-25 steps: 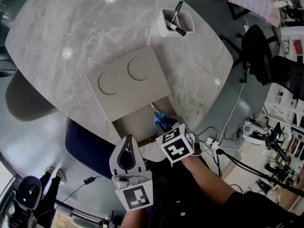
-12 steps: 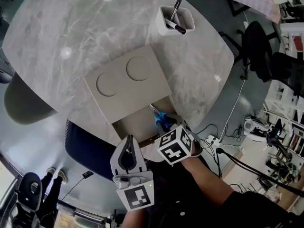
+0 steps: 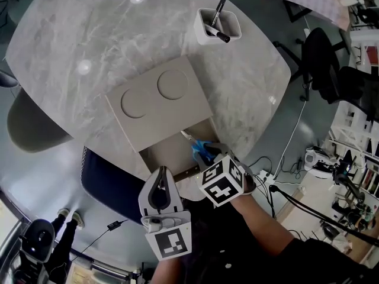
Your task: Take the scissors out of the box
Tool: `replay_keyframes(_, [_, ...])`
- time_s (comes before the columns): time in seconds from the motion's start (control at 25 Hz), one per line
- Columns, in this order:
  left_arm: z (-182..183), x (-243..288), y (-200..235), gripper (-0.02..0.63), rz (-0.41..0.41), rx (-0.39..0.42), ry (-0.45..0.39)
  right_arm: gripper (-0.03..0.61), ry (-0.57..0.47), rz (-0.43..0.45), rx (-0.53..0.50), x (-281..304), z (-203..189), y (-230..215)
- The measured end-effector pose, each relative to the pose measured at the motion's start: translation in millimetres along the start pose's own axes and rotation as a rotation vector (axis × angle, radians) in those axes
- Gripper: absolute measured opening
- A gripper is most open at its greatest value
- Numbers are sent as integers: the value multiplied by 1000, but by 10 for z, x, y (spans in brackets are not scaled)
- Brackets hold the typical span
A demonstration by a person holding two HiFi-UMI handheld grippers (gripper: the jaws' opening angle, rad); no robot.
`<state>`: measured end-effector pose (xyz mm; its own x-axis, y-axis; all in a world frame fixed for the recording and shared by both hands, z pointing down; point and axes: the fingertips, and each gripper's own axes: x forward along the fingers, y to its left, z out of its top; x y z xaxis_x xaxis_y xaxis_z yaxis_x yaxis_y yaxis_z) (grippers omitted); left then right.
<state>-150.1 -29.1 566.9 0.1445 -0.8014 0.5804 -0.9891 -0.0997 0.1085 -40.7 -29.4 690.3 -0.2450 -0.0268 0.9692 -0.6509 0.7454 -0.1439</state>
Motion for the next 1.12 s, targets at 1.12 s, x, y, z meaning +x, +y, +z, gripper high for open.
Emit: replay_keyframes(1.12, [807,-411,-338,17,43,12,-227,81,-302,-170,-563,-1466,511,-59])
